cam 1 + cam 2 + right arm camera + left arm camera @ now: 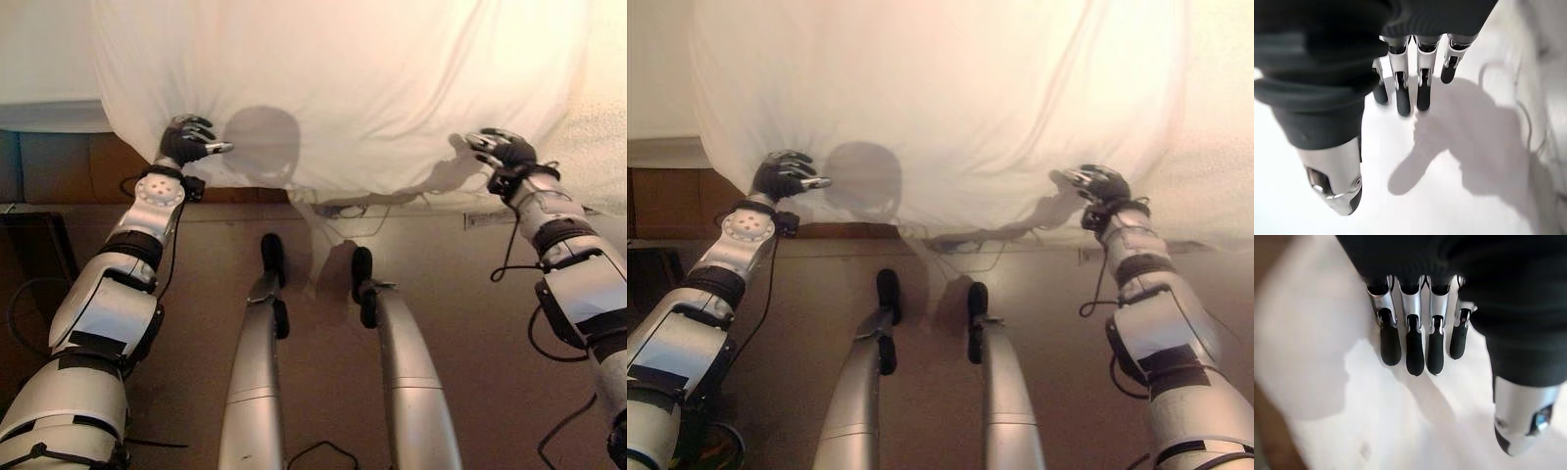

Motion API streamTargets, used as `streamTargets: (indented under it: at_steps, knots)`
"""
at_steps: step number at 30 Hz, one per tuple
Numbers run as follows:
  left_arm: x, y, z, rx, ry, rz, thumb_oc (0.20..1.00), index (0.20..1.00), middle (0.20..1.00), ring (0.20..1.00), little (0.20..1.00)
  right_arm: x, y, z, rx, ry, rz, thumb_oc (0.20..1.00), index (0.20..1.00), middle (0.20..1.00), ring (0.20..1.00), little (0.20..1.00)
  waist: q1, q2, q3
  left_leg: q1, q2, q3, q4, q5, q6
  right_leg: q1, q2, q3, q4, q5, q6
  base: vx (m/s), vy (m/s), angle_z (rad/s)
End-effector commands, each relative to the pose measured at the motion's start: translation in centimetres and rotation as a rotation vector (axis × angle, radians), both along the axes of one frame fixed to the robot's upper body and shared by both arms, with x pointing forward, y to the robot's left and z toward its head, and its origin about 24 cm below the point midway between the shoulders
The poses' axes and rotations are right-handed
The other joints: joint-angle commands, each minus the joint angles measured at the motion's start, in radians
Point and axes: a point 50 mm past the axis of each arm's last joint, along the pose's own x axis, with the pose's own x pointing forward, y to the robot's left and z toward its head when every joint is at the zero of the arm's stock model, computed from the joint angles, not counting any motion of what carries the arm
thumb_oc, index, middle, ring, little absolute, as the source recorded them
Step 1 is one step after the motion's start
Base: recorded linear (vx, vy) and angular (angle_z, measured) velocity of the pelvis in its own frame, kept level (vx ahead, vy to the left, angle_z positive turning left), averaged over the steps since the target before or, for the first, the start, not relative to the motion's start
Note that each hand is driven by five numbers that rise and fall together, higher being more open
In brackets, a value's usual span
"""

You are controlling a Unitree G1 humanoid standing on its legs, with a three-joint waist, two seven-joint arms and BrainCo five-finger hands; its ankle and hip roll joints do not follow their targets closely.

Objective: Make the bed

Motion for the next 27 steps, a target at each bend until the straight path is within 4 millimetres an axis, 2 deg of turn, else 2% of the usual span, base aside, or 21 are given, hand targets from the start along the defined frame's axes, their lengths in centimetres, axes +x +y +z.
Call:
streamTargets:
  at_steps: [1,4,7,9,11,12,14,15,17,19,21,22,24,25,26,27]
  knots:
    - [-2.7,5.2,-2.6,-0.088,0.041,0.241,1.0,1.0,1.0,1.0,1.0,-2.1,-3.7,-0.4,0.008,0.004,-0.145,1.0,1.0,1.0,1.0,1.0,0.016,0.03,-0.03,0.032,-0.048,0.056,0.154,-0.192,0.022,0.066,0.012,-0.01,-0.187,0.108,0.1,-0.01,-0.034,0.0]
    - [-4.1,6.3,-5.2,-0.138,0.06,0.309,1.0,1.0,1.0,1.0,1.0,-3.5,-5.3,-2.7,0.038,0.058,-0.22,1.0,1.0,1.0,1.0,1.0,0.015,0.028,-0.026,0.083,-0.046,0.054,0.08,-0.168,0.017,0.119,0.01,-0.014,-0.25,0.123,0.102,-0.01,-0.043,0.01]
    - [-5.4,6.9,-7.9,-0.189,0.103,0.367,1.0,1.0,1.0,1.0,1.0,-4.6,-6.0,-5.1,0.095,0.101,-0.278,1.0,1.0,1.0,1.0,1.0,0.014,0.026,-0.023,0.176,-0.052,0.054,-0.019,-0.139,0.008,0.21,0.016,-0.018,-0.34,0.138,0.109,0.0,-0.044,0.02]
    - [-6.1,6.8,-10.2,-0.213,0.154,0.374,1.0,1.0,1.0,1.0,1.0,-5.3,-5.9,-7.4,0.124,0.15,-0.29,1.0,1.0,1.0,1.0,1.0,0.012,0.022,-0.037,0.235,-0.064,0.045,-0.085,-0.11,0.007,0.268,0.019,-0.02,-0.396,0.158,0.111,0.03,-0.049,0.06]
    - [-6.9,5.8,-13.2,-0.228,0.228,0.345,1.0,1.0,1.0,1.0,1.0,-6.4,-5.8,-10.6,0.161,0.215,-0.306,1.0,1.0,1.0,1.0,1.0,0.012,0.021,-0.055,0.323,-0.067,0.039,-0.161,-0.089,0.007,0.352,0.021,-0.024,-0.453,0.169,0.116,0.07,-0.039,0.05]
    - [-7.3,5.7,-14.1,-0.236,0.248,0.342,1.0,1.0,1.0,1.0,1.0,-6.9,-5.3,-12.1,0.177,0.238,-0.297,1.0,1.0,1.0,1.0,1.0,0.013,0.019,-0.057,0.372,-0.071,0.038,-0.196,-0.075,0.004,0.397,0.022,-0.026,-0.477,0.174,0.117,0.11,-0.033,0.02]
    - [-8.0,3.4,-17.7,-0.287,0.336,0.26,1.0,1.0,1.0,1.0,1.0,-7.8,-3.5,-16.0,0.179,0.31,-0.244,1.0,1.0,1.0,1.0,1.0,0.015,0.017,-0.075,0.484,-0.078,0.029,-0.281,-0.052,-0.001,0.512,0.026,-0.028,-0.546,0.184,0.12,0.14,-0.025,0.09]
    - [-8.5,2.8,-18.9,-0.282,0.38,0.229,1.0,1.0,1.0,1.0,1.0,-8.8,-3.4,-17.4,0.197,0.326,-0.237,1.0,1.0,1.0,1.0,1.0,0.014,0.016,-0.088,0.534,-0.077,0.026,-0.33,-0.03,-0.002,0.557,0.025,-0.034,-0.58,0.196,0.122,0.15,-0.006,0.18]
    - [-9.8,1.1,-21.9,-0.313,0.483,0.16,1.0,1.0,1.0,1.0,1.0,-10.2,-1.9,-20.4,0.178,0.408,-0.172,1.0,1.0,1.0,1.0,1.0,0.014,0.015,-0.118,0.611,-0.077,0.019,-0.398,-0.01,-0.002,0.632,0.029,-0.037,-0.637,0.211,0.127,0.16,0.018,0.17]
    - [-11.0,-1.3,-24.8,-0.357,0.592,0.082,1.0,1.0,1.0,1.0,1.0,-12.3,-1.0,-23.2,0.189,0.485,-0.158,1.0,1.0,1.0,1.0,1.0,0.013,0.015,-0.155,0.693,-0.078,0.014,-0.473,0.007,0.0,0.718,0.031,-0.033,-0.708,0.237,0.134,0.16,0.042,0.09]
    - [-12.6,-3.3,-27.4,-0.49,0.673,0.036,1.0,1.0,1.0,1.0,1.0,-13.9,0.6,-25.8,0.235,0.553,-0.153,1.0,1.0,1.0,1.0,1.0,0.012,0.024,-0.188,0.759,-0.072,0.017,-0.535,0.025,0.0,0.777,0.031,-0.027,-0.756,0.25,0.136,0.14,0.072,0.02]
    - [-13.6,-4.1,-28.5,-0.465,0.737,-0.013,1.0,1.0,1.0,1.0,1.0,-15.1,0.7,-26.7,0.228,0.59,-0.156,1.0,1.0,1.0,1.0,1.0,0.008,0.027,-0.209,0.783,-0.071,0.015,-0.551,0.025,0.003,0.8,0.033,-0.019,-0.771,0.253,0.136,0.12,0.075,-0.01]
    - [-15.8,-5.4,-30.6,-0.536,0.832,-0.028,1.0,1.0,1.0,1.0,1.0,-17.1,2.7,-29.2,0.233,0.702,-0.126,1.0,1.0,1.0,1.0,1.0,0.006,0.026,-0.241,0.827,-0.066,0.018,-0.574,0.028,0.005,0.847,0.034,-0.005,-0.801,0.262,0.134,0.11,0.069,-0.07]
    - [-17.2,-6.6,-32.0,-0.531,0.907,-0.051,1.0,1.0,1.0,1.0,1.0,-19.3,4.1,-31.2,0.227,0.811,-0.087,1.0,1.0,1.0,1.0,1.0,0.003,0.023,-0.279,0.856,-0.064,0.02,-0.574,0.02,0.008,0.886,0.033,0.005,-0.835,0.272,0.134,0.09,0.053,-0.05]
    - [-17.2,-6.6,-32.0,-0.531,0.907,-0.051,1.0,1.0,1.0,1.0,1.0,-19.3,4.1,-31.2,0.227,0.811,-0.087,1.0,1.0,1.0,1.0,1.0,0.004,0.023,-0.278,0.857,-0.064,0.02,-0.574,0.02,0.008,0.888,0.033,0.005,-0.837,0.272,0.134,0.09,0.061,-0.02]
    - [-17.9,-7.6,-32.7,-0.535,0.954,-0.095,1.0,1.0,1.0,1.0,1.0,-20.2,5.3,-32.2,0.23,0.875,-0.047,1.0,1.0,1.0,1.0,1.0,0.002,0.022,-0.3,0.872,-0.064,0.023,-0.574,0.013,0.01,0.906,0.03,0.012,-0.855,0.279,0.137,0.04,0.039,-0.03]
